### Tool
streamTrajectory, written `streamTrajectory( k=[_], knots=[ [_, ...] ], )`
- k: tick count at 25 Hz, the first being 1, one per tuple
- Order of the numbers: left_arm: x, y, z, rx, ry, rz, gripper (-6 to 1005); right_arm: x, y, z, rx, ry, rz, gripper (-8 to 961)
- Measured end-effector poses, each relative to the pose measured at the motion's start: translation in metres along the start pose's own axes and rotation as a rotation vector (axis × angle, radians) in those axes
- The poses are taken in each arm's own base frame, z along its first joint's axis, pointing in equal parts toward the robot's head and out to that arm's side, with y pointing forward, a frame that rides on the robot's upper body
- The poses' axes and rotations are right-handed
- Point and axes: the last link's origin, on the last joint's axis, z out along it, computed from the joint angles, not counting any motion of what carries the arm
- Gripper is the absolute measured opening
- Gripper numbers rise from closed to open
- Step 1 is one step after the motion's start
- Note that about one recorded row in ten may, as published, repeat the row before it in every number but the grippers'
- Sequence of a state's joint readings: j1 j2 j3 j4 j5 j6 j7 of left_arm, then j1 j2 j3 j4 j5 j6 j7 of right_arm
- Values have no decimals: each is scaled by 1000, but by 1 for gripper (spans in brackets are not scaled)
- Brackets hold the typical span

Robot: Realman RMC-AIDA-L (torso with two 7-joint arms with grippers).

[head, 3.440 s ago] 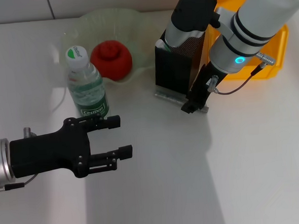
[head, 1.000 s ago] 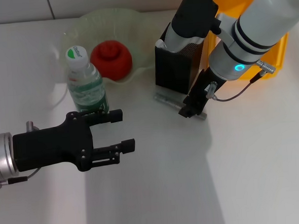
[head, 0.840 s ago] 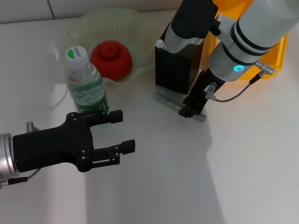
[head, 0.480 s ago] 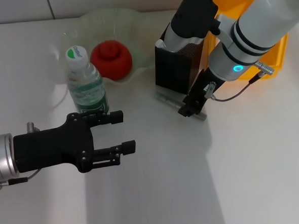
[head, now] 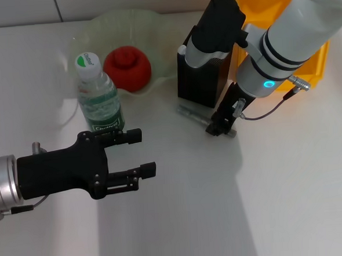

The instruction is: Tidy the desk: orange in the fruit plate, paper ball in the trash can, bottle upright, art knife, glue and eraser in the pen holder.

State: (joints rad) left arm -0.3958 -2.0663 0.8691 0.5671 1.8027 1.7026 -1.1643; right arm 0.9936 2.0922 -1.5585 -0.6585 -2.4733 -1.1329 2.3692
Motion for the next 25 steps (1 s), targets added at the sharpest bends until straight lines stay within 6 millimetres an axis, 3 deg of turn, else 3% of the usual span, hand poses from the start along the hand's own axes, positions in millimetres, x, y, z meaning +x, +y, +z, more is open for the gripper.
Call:
streamTrajectory(
  k=[6,18,25],
  knots=[
    [0,0,0,0,0,0,754,1,1,1,0,1,0,271],
    [-1,0,0,0,0,3,755,2,2,1,-6,5,-5,159],
    [-1,1,-1,0,2,3,755,0,5,-15,-9,-52,1,163]
  ],
)
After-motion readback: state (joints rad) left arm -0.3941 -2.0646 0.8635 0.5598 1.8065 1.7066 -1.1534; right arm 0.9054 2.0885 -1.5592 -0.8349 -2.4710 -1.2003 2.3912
